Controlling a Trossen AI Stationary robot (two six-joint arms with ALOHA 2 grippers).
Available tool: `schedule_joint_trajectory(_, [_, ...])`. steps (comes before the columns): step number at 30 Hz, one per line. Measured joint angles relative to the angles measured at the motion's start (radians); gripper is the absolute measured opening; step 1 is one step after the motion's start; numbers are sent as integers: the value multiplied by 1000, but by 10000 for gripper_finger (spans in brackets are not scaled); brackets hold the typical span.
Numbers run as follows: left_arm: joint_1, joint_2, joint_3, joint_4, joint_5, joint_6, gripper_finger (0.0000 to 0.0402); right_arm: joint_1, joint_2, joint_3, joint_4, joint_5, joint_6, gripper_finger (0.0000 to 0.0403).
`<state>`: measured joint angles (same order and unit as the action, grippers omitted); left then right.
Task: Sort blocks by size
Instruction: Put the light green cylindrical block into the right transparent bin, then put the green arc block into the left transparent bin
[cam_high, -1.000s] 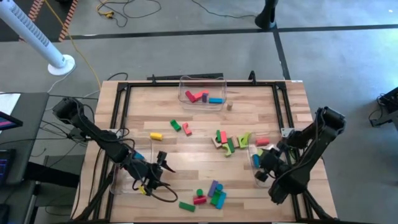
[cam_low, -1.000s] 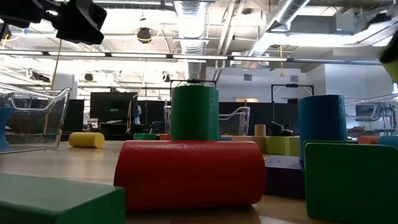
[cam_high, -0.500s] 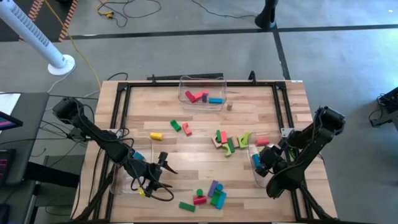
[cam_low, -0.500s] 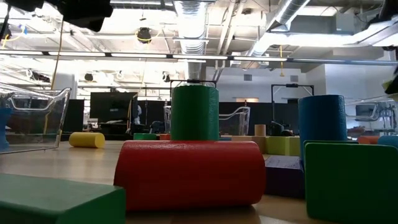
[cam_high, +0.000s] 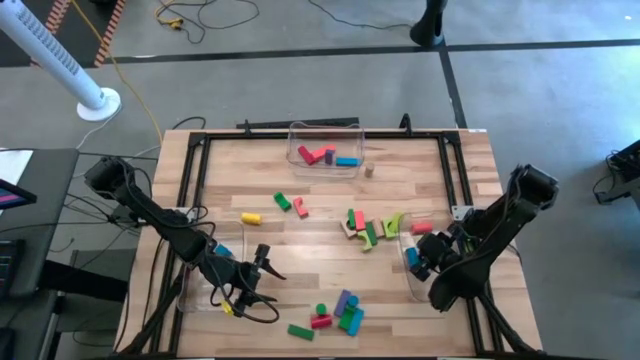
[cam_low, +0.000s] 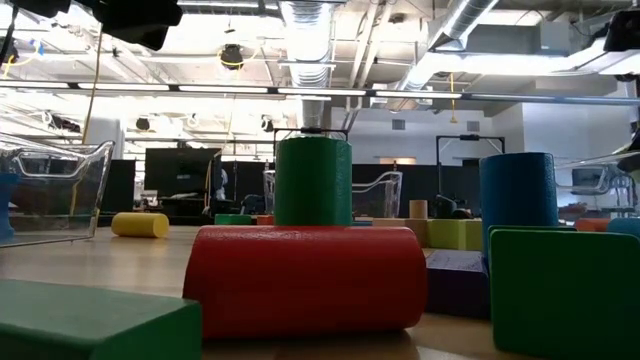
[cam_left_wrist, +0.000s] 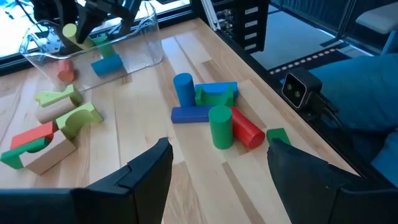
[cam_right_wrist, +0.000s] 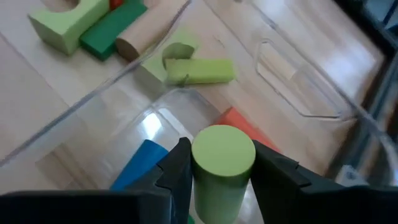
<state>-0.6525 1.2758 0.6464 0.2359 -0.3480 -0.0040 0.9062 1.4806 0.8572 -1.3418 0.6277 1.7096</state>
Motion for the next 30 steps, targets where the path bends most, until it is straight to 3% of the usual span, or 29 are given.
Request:
schedule_joint_trajectory(13, [0, 0, 0, 0, 0, -16, 251, -6, -62, -25, 28, -3, 45, 198])
schedule_joint_trajectory(20, [0, 0, 0, 1, 0, -23, 251, -6, -62, -25, 18, 0, 56, 244])
schedule_joint_trajectory(30, [0, 0, 0, 2, 0, -27, 251, -6, -62, -16, -10, 40, 81, 249])
